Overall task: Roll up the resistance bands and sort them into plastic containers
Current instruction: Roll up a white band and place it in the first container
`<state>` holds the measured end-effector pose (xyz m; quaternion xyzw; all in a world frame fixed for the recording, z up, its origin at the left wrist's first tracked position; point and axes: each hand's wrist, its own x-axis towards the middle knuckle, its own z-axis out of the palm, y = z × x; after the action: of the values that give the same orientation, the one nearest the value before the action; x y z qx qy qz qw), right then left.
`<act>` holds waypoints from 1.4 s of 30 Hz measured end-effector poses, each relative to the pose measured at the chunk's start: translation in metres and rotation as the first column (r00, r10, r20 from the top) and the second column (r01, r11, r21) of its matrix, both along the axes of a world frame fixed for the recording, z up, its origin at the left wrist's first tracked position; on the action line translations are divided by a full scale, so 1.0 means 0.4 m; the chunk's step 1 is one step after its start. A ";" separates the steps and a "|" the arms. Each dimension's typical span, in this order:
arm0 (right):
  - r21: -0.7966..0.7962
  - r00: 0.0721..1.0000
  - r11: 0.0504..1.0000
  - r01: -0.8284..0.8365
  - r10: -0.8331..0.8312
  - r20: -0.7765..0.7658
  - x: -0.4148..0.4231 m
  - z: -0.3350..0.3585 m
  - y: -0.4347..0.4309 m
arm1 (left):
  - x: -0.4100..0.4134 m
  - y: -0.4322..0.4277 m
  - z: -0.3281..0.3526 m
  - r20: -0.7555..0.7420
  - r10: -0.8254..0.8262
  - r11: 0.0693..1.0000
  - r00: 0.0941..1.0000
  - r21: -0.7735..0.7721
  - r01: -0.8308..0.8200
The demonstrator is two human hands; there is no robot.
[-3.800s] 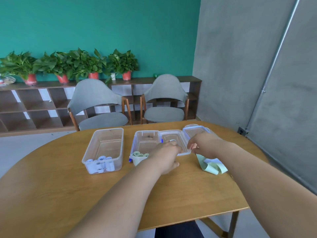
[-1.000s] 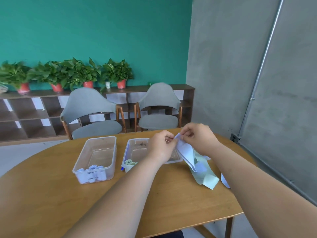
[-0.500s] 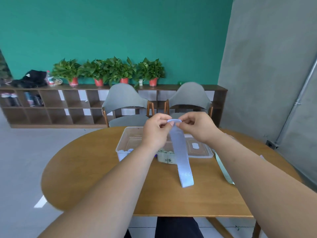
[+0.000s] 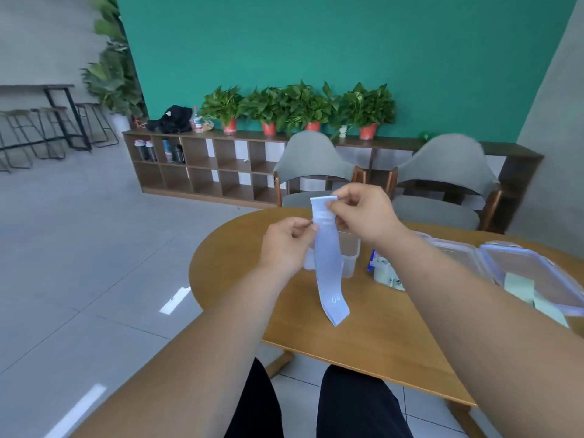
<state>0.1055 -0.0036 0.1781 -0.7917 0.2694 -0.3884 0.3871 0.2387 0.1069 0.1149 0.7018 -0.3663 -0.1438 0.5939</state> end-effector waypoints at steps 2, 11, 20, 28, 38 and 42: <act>0.032 0.999 0.999 -0.035 0.035 0.014 0.052 -0.008 0.019 | 0.040 0.027 -0.017 -0.001 0.023 0.999 1.000 0.046 -0.023; 0.222 0.997 0.974 -0.038 0.021 0.079 0.283 -0.027 0.053 | 0.174 0.079 -0.019 -0.231 0.050 0.993 0.972 0.115 -0.024; 0.525 0.913 0.846 -0.098 -0.133 0.385 0.425 0.006 0.041 | 0.323 0.000 0.070 -0.321 -0.019 0.999 0.947 -0.051 0.003; 0.822 0.958 0.565 0.073 -0.269 0.099 0.415 -0.218 0.072 | 0.313 -0.005 -0.081 -0.358 0.061 0.997 0.932 0.075 -0.036; 0.497 0.933 0.829 0.257 -0.078 -0.352 0.302 -0.374 0.167 | 0.273 0.052 -0.222 -0.339 0.271 0.922 0.901 0.360 -0.143; -0.029 0.776 0.983 0.180 -0.160 -0.611 0.241 -0.405 0.169 | 0.273 0.083 -0.248 -0.221 0.259 0.892 0.940 0.429 -0.145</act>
<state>0.2018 0.0641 0.0161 -0.8409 0.4561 -0.1413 0.2549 0.3479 0.1401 0.0159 0.8176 -0.1675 -0.2486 0.4915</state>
